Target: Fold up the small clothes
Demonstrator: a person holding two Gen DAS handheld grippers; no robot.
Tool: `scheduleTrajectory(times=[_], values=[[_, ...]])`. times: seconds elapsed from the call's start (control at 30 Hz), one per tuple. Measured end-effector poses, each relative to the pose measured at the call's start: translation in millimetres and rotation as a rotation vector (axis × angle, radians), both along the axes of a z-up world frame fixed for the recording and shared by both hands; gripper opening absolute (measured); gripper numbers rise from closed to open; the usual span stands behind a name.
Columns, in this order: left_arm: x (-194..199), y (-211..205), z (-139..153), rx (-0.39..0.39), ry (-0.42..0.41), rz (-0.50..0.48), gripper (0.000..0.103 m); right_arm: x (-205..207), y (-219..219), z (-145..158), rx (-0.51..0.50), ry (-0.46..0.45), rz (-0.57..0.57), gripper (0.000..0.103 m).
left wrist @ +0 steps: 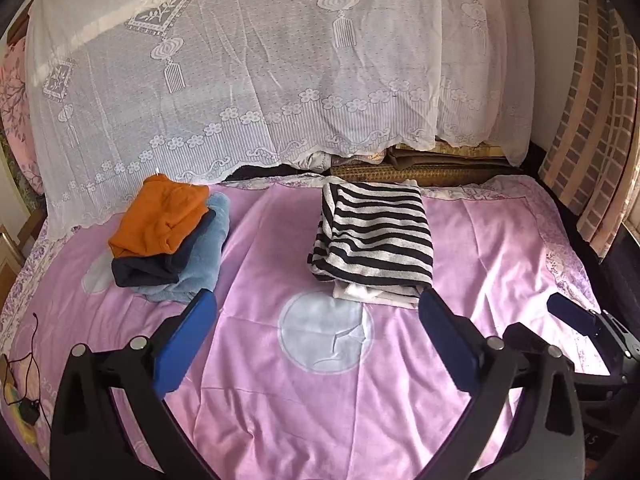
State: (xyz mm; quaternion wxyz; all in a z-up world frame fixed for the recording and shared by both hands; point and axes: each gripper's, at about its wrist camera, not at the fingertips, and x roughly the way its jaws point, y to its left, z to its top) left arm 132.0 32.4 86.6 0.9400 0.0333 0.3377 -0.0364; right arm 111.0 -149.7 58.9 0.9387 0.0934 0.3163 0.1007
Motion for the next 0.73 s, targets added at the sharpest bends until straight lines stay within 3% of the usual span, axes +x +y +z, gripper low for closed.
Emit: scheduleTrajectory(times=[0.2,0.73], values=[[-21.2,-12.7,6.1,0.040,-0.059,0.006,0.098,-12.7,-4.3,5.6,0.005,-0.016,-0.008,0.087],[-30.6,-20.5,7.2,0.064,-0.037,0.009,0.098,-20.2,-2.2,10.8,0.007,-0.028,0.010,0.087]])
